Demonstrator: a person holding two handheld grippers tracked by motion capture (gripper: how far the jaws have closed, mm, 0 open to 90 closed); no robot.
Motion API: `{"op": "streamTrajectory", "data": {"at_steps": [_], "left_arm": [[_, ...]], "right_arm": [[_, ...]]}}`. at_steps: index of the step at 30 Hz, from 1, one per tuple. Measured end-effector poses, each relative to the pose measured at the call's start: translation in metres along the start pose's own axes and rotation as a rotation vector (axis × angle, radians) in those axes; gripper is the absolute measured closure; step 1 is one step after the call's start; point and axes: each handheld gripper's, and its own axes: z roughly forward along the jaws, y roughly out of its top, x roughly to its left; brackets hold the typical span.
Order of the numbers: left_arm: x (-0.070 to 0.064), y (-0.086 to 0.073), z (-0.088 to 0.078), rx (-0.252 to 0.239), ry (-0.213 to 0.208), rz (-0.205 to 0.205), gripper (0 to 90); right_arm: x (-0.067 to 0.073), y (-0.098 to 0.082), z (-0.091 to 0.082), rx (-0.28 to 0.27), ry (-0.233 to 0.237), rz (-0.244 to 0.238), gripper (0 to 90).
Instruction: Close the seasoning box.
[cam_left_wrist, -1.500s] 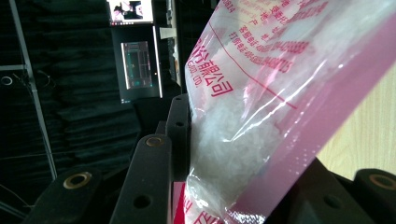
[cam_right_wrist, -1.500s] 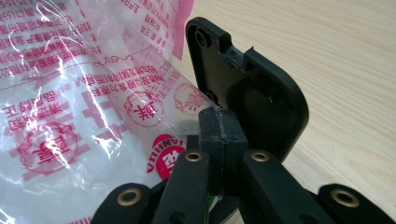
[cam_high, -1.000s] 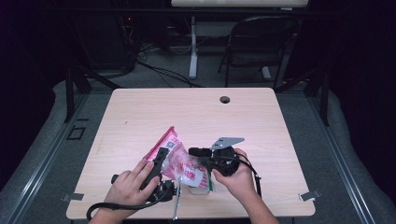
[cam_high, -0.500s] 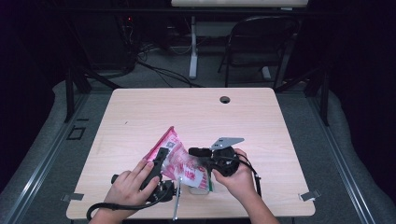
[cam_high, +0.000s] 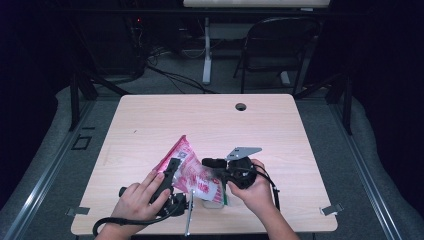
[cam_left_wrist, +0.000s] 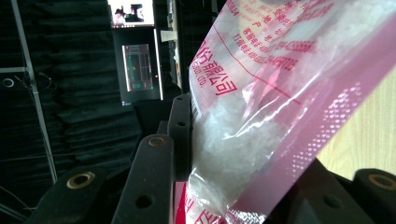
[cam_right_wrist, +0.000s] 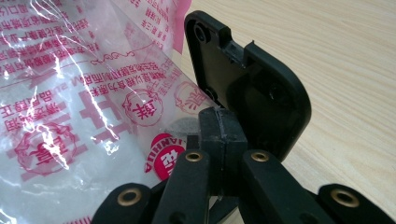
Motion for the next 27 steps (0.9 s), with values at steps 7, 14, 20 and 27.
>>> {"op": "streamTrajectory", "data": {"at_steps": [7, 14, 20, 27], "left_arm": [[-0.0016, -0.0021, 0.0011, -0.011, 0.011, -0.010, 71.8], [-0.0007, -0.0015, 0.0001, 0.004, -0.010, -0.014, 71.8], [-0.0014, -0.0021, 0.0012, -0.010, 0.011, -0.015, 71.9], [-0.0010, -0.0028, 0.0006, 0.002, -0.001, -0.017, 71.9]], "right_arm": [[0.0002, 0.0002, -0.0004, -0.005, 0.003, 0.000, 90.0], [0.0001, 0.0005, -0.0008, 0.001, 0.002, -0.006, 90.0], [0.0000, 0.0004, -0.0011, -0.003, 0.001, -0.004, 90.0], [0.0004, 0.0005, -0.0013, -0.003, -0.002, -0.005, 90.0]]}}
